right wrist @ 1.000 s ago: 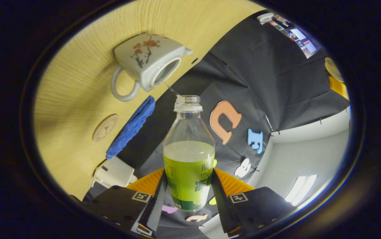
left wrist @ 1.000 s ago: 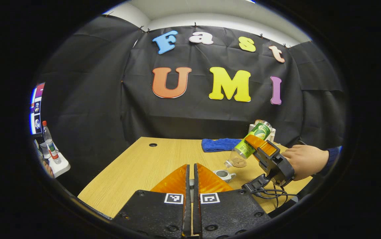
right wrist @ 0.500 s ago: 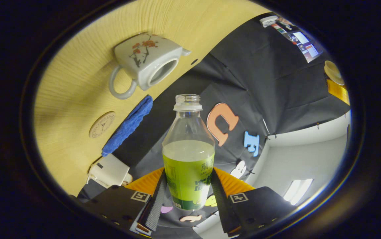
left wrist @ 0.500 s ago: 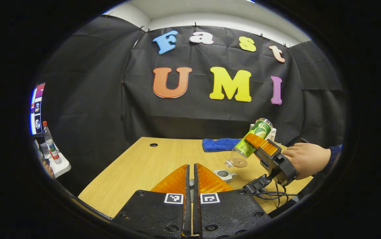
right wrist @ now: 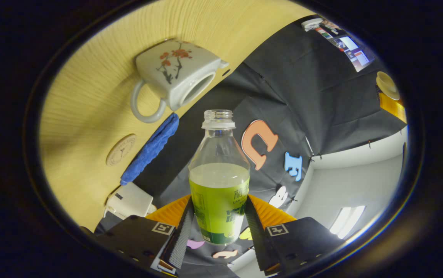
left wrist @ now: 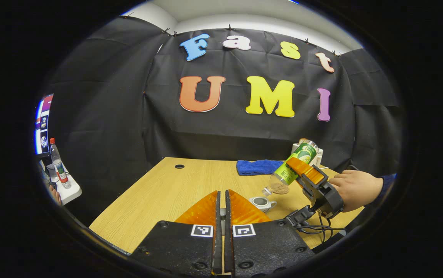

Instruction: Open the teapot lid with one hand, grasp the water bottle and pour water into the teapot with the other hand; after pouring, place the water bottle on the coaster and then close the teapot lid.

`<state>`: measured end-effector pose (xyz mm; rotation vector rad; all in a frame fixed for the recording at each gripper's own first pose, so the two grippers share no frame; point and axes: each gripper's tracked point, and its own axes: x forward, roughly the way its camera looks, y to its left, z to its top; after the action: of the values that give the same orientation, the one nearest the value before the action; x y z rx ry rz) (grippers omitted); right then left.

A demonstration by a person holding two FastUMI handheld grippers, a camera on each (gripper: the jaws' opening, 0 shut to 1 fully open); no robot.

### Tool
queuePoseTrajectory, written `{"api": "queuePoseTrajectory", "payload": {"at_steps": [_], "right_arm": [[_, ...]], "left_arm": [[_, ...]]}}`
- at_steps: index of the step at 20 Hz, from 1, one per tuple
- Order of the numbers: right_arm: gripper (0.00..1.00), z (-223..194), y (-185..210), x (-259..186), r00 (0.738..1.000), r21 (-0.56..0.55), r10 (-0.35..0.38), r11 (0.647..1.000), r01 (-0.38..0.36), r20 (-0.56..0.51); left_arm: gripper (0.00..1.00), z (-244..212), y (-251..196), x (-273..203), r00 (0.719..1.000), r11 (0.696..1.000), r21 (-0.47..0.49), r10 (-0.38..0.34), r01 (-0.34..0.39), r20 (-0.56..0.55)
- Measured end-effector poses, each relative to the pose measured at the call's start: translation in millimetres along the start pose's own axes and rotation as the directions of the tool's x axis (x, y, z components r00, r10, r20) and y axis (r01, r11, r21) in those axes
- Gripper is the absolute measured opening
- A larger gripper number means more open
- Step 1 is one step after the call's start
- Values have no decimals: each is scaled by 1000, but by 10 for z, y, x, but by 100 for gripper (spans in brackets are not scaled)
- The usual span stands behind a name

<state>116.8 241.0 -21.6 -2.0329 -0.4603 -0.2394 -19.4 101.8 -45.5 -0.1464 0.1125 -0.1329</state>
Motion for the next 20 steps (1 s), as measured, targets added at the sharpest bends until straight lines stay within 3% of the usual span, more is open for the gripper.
{"api": "queuePoseTrajectory", "payload": {"at_steps": [4,6,10,13,14,15,18,20], "right_arm": [[71,-21,313,-34,995,193,95,977,-92,-4],[75,15,502,-99,986,316,166,935,-162,13],[74,-35,575,-119,975,490,223,848,-201,14],[75,-53,683,-127,956,641,292,727,-247,37],[68,-53,677,-131,951,685,305,684,-251,44],[75,-77,670,-130,948,727,316,640,-248,45],[75,-98,720,-203,923,855,376,447,-265,89],[71,-148,681,-236,917,906,387,346,-243,98]], "left_arm": [[5,-53,17,58,1000,1000,-11,6,-6,-12],[5,-105,15,95,1000,1000,-15,11,-11,-29],[5,-124,-39,126,1000,1000,-9,-1,1,-31],[5,-117,-63,126,1000,1000,0,-5,5,-25],[5,-119,-58,141,1000,1000,3,-4,4,-25],[5,-117,-57,147,1000,1000,5,-3,3,-24],[5,-111,-48,180,1000,1000,2,2,-2,-18],[5,-122,-59,188,1000,1000,-5,1,-1,-20]]}}
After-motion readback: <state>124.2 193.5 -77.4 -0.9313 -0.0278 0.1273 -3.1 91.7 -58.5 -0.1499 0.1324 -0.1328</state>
